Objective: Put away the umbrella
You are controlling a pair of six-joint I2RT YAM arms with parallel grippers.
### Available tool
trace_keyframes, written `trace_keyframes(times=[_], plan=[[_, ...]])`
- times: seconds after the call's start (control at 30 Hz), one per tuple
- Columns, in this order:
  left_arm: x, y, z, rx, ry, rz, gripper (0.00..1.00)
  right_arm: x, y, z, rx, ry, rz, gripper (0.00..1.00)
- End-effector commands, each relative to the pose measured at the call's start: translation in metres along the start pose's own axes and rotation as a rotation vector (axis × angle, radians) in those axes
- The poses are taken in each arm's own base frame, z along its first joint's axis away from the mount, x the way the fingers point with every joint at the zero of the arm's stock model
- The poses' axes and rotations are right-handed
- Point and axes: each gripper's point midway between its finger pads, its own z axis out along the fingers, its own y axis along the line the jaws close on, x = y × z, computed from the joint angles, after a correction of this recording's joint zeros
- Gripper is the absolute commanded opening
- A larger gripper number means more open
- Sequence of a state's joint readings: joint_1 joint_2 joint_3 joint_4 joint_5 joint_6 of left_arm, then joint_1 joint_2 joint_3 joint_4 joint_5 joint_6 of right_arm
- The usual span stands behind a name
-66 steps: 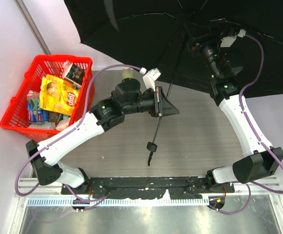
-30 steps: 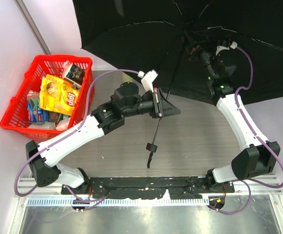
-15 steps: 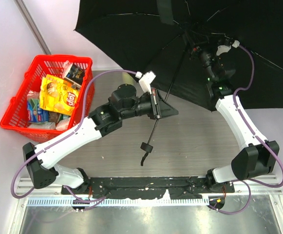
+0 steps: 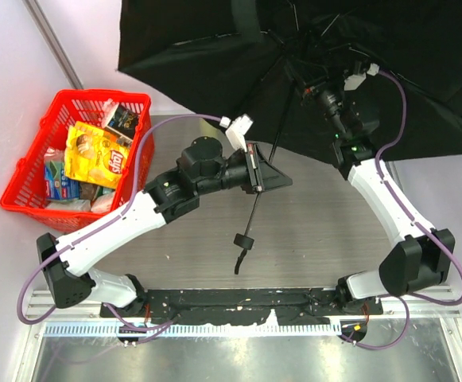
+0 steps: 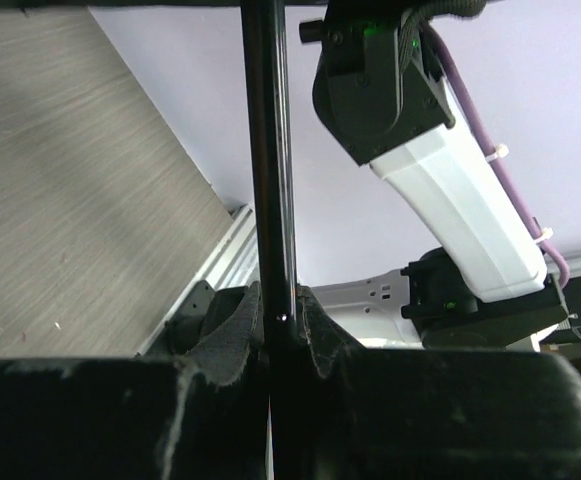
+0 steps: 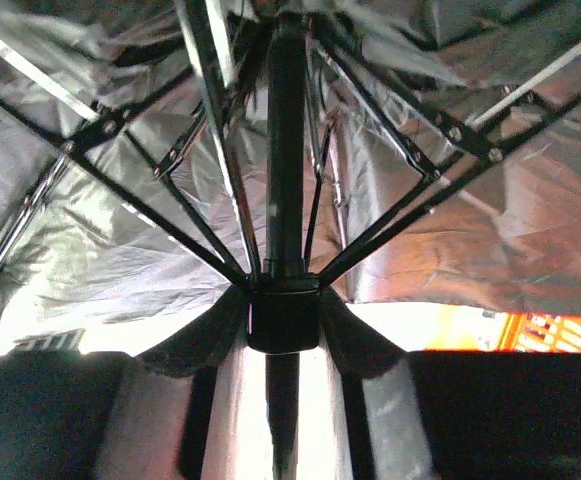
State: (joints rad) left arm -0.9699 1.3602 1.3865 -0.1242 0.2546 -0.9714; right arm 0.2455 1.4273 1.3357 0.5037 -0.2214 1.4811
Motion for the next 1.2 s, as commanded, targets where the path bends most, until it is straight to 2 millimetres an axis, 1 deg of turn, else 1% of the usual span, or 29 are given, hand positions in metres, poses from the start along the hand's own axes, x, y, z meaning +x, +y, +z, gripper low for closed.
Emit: trace_keyframes(times=[0.0,0.03,0.07,0.13,0.17,0.23,0.3,0.37,0.4,0.43,0.47,0.5,0.53,0.57,0.6,0.63,0.67,0.7,0.73,0.77,0.8,0.83,0.9,0.93,0.97,1.03,1.07,1.13,1.17], plan=[[-0.038,-0.049,-0.013,0.143,-0.097,0.058,0.0,0.049,0.057,-0.041,-0.175,0.158,-0.111,0.0],[-0.042,-0.05,-0.016,0.154,-0.109,0.056,0.0,0.055,0.056,-0.051,-0.157,0.174,-0.13,0.0],[-0.045,-0.049,-0.017,0.152,-0.113,0.054,0.0,0.063,0.053,-0.055,-0.138,0.212,-0.174,0.0],[-0.047,-0.057,-0.019,0.182,-0.109,0.074,0.0,0.064,0.044,-0.063,-0.112,0.229,-0.172,0.0],[-0.046,-0.057,-0.017,0.186,-0.102,0.076,0.0,0.063,0.052,-0.067,-0.137,0.23,-0.168,0.0],[-0.046,-0.056,-0.012,0.175,-0.088,0.075,0.0,0.073,0.045,-0.07,-0.125,0.275,-0.155,0.0],[-0.051,-0.055,-0.006,0.153,-0.093,0.075,0.0,0.1,0.034,-0.074,-0.106,0.34,-0.119,0.0],[-0.055,-0.055,-0.001,0.145,-0.099,0.075,0.0,0.137,0.02,-0.083,-0.08,0.411,-0.098,0.0],[-0.057,-0.055,0.0,0.141,-0.104,0.079,0.0,0.143,0.003,-0.094,-0.017,0.419,-0.101,0.0],[-0.058,-0.054,0.0,0.137,-0.11,0.088,0.0,0.141,-0.008,-0.096,0.029,0.377,-0.139,0.0],[-0.058,-0.051,-0.001,0.127,-0.114,0.091,0.0,0.138,-0.014,-0.104,0.045,0.363,-0.149,0.0],[-0.056,-0.048,-0.002,0.117,-0.114,0.09,0.0,0.13,-0.013,-0.105,0.038,0.332,-0.157,0.0],[-0.052,-0.043,-0.003,0.106,-0.109,0.082,0.0,0.122,-0.008,-0.103,0.001,0.309,-0.158,0.0],[-0.042,-0.031,-0.003,0.099,-0.095,0.063,0.0,0.099,0.003,-0.095,-0.026,0.27,-0.162,0.0],[-0.034,-0.022,-0.003,0.089,-0.084,0.045,0.0,0.093,0.005,-0.089,-0.034,0.259,-0.166,0.0],[-0.029,-0.016,-0.004,0.08,-0.076,0.02,0.01,0.08,0.014,-0.082,-0.058,0.221,-0.179,0.0],[-0.021,-0.006,-0.004,0.06,-0.064,-0.001,0.06,0.073,0.021,-0.079,-0.076,0.193,-0.192,0.0],[-0.015,0.002,-0.006,0.04,-0.056,-0.014,0.1,0.068,0.035,-0.073,-0.112,0.176,-0.213,0.0],[-0.009,0.01,-0.007,0.023,-0.045,-0.027,0.16,0.064,0.038,-0.069,-0.118,0.156,-0.226,0.0],[-0.002,0.02,-0.008,0.0,-0.036,-0.044,0.25,0.061,0.046,-0.063,-0.133,0.146,-0.232,0.0],[0.003,0.024,-0.012,-0.008,-0.033,-0.057,0.34,0.058,0.047,-0.059,-0.135,0.131,-0.236,0.0],[0.009,0.03,-0.014,-0.015,-0.025,-0.066,0.39,0.055,0.05,-0.053,-0.146,0.12,-0.236,0.0],[0.021,0.039,-0.016,-0.029,-0.002,-0.079,0.45,0.049,0.052,-0.044,-0.162,0.103,-0.222,0.0],[0.026,0.041,-0.017,-0.033,0.008,-0.078,0.45,0.046,0.053,-0.041,-0.166,0.097,-0.221,0.0],[0.031,0.044,-0.018,-0.039,0.023,-0.077,0.41,0.044,0.052,-0.034,-0.161,0.097,-0.223,0.0],[0.039,0.051,-0.02,-0.062,0.045,-0.077,0.19,0.041,0.056,-0.026,-0.159,0.093,-0.243,0.0],[0.04,0.05,-0.021,-0.06,0.05,-0.069,0.11,0.037,0.052,-0.019,-0.134,0.097,-0.261,0.0],[0.037,0.05,-0.023,-0.07,0.04,-0.047,0.01,0.031,0.05,-0.012,-0.117,0.104,-0.297,0.0],[0.031,0.049,-0.025,-0.08,0.019,-0.028,0.0,0.032,0.035,-0.011,-0.058,0.12,-0.338,0.0]])
